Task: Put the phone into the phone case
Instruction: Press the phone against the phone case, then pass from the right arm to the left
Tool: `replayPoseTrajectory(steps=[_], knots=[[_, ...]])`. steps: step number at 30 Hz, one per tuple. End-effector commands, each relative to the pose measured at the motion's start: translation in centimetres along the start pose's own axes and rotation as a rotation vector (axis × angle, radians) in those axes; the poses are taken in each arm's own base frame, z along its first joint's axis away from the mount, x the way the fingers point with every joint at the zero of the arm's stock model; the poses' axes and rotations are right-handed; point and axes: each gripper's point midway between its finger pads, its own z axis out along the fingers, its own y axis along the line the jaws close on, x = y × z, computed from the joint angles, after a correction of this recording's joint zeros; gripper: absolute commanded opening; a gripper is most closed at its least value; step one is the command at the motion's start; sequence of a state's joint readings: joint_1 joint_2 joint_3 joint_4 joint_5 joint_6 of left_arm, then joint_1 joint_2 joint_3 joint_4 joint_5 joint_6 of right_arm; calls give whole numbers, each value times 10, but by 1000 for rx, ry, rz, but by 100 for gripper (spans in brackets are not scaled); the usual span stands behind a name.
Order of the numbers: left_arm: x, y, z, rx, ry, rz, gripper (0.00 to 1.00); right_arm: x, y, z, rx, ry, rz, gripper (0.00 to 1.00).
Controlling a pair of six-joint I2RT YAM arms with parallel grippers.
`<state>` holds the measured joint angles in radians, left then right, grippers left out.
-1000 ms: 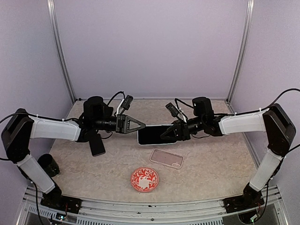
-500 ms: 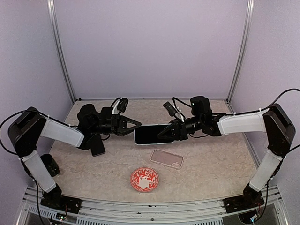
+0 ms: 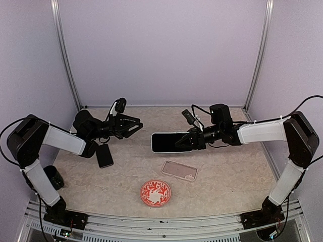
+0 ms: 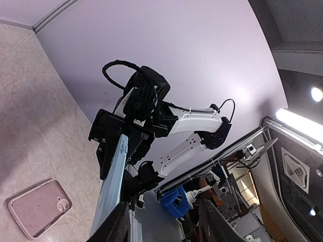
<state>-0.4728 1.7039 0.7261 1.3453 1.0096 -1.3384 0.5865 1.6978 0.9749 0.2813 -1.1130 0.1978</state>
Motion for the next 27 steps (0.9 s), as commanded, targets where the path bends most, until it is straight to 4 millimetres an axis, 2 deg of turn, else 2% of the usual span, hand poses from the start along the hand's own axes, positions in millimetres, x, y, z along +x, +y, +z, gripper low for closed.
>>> replayPoseTrajectory(steps=[1,7,12,14,20,27], knots=[[3,-8,-1,-6,4,50,50,-10,11,-2,-19,-17,-59,0],[2,18,2,-199,15,135,76,-15,14,-3,-20,-26,-61,0],[9,25,12,-310,57,239,94,-23,14,-4,-14,-45,-40,0],[12,26,17,-331,72,265,97,-25,11,-2,-12,-53,-10,0],[22,33,31,-381,115,310,99,-32,12,0,-53,-86,88,0],[28,33,42,-388,153,330,96,-40,11,1,-75,-112,155,0]])
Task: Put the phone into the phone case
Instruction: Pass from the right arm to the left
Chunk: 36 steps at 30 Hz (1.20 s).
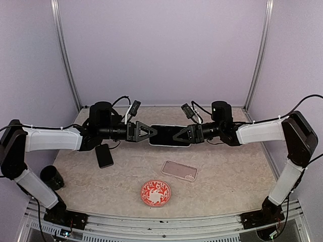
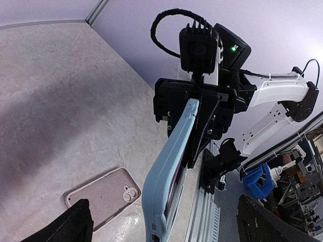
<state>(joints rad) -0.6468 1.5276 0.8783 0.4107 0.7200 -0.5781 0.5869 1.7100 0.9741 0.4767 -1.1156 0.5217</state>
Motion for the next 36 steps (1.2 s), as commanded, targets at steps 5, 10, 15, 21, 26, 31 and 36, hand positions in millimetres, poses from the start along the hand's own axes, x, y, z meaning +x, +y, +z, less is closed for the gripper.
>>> replayPoseTrajectory(steps=[5,10,15,21,26,31,36], knots=[[2,-6,12,8,37,42,83,-16,-4,5,-32,-34,79,0],[6,-8,14,21,54,37,67,-18,-9,3,-31,-44,138,0],[7,-12,15,37,63,36,49,-23,-12,-2,-25,-65,171,0],[7,-14,18,55,69,29,22,-26,-16,-3,-22,-73,191,0],[9,-13,21,65,74,6,1,-26,-19,-2,-12,-71,195,0],[8,-8,19,51,65,-3,0,-27,-18,-4,-2,-66,189,2],[-2,-5,6,47,7,-8,0,-25,-14,-11,-1,-65,178,35]])
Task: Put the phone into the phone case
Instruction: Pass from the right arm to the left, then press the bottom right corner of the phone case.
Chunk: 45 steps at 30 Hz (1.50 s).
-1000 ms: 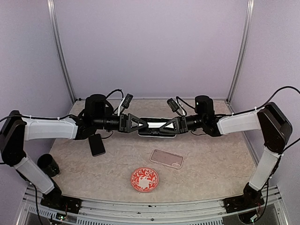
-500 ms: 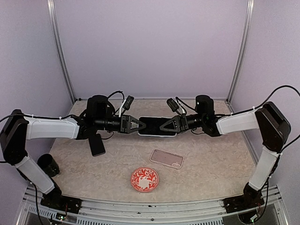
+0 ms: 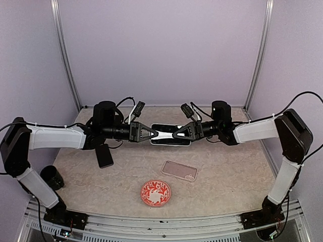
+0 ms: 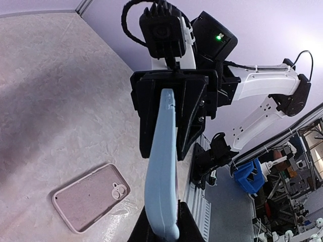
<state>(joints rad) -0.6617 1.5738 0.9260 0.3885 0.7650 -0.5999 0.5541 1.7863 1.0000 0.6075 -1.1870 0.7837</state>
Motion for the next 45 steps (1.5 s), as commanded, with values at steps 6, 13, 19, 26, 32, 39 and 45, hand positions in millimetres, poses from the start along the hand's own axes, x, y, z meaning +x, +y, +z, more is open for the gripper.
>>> replayPoseTrajectory(steps=[6,13,19,26,32,39,45], knots=[[-17,-1,-29,13,-107,31,0,-7,4,-16,49,-50,-18,47],[-26,-9,-45,23,-177,66,0,5,-2,-17,45,-41,2,48],[-35,-20,-58,41,-237,97,0,8,-3,-16,36,-42,10,47],[-34,-25,-58,61,-236,105,0,6,1,-6,8,-33,11,46],[-32,-28,-58,69,-230,108,0,-3,1,-5,4,-49,10,45],[-30,-27,-56,64,-225,110,0,-10,4,-4,-11,-58,9,38],[-31,-26,-55,49,-232,118,0,-10,2,-1,-5,-58,20,20]])
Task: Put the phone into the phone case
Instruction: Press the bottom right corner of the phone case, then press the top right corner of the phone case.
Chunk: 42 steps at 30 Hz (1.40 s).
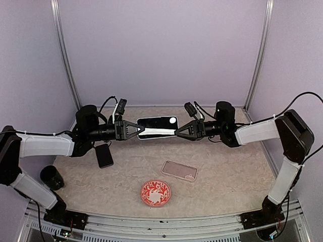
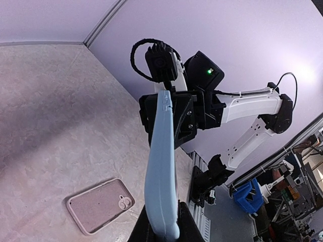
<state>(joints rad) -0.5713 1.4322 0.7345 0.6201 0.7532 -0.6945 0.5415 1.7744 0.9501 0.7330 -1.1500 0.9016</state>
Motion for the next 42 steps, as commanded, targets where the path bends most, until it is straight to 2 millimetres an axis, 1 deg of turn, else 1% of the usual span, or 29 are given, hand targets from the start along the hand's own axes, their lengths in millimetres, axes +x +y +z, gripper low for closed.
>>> replayPoseTrajectory(steps=[1,4,5,6,9,12,15,16,21,28,32,37,40,42], knots=[[-17,-23,-2,47,-58,97,0,-4,1,7,-13,3,-16,15],[-16,-21,1,22,-52,110,0,-5,-4,8,14,2,-10,1],[-15,-21,2,11,-48,116,0,-5,-5,9,28,1,-9,0],[-14,-19,5,-17,-40,133,0,-11,-11,8,81,-17,-28,0],[-13,-19,6,-30,-39,143,0,-14,-17,6,139,-21,-35,0],[-15,-17,5,-42,-48,137,0,-16,-15,6,143,-18,-45,0],[-15,-14,4,-51,-61,124,0,-18,-14,5,143,-21,-51,26],[-16,-13,4,-55,-68,119,0,-18,-14,4,145,-23,-52,32],[-22,-4,-3,-92,-119,86,0,-20,-12,-1,154,-33,-61,51],[-33,13,-13,-162,-210,15,0,-24,-11,-11,181,-58,-77,62],[-36,23,-14,-199,-237,-29,0,-22,-17,-14,207,-64,-72,64],[-42,33,-17,-247,-280,-71,0,-20,-19,-15,216,-66,-70,67],[-42,28,-13,-214,-268,-69,0,-20,-19,-15,217,-63,-84,69],[-39,19,-9,-164,-246,-56,0,-20,-19,-15,219,-61,-92,71]])
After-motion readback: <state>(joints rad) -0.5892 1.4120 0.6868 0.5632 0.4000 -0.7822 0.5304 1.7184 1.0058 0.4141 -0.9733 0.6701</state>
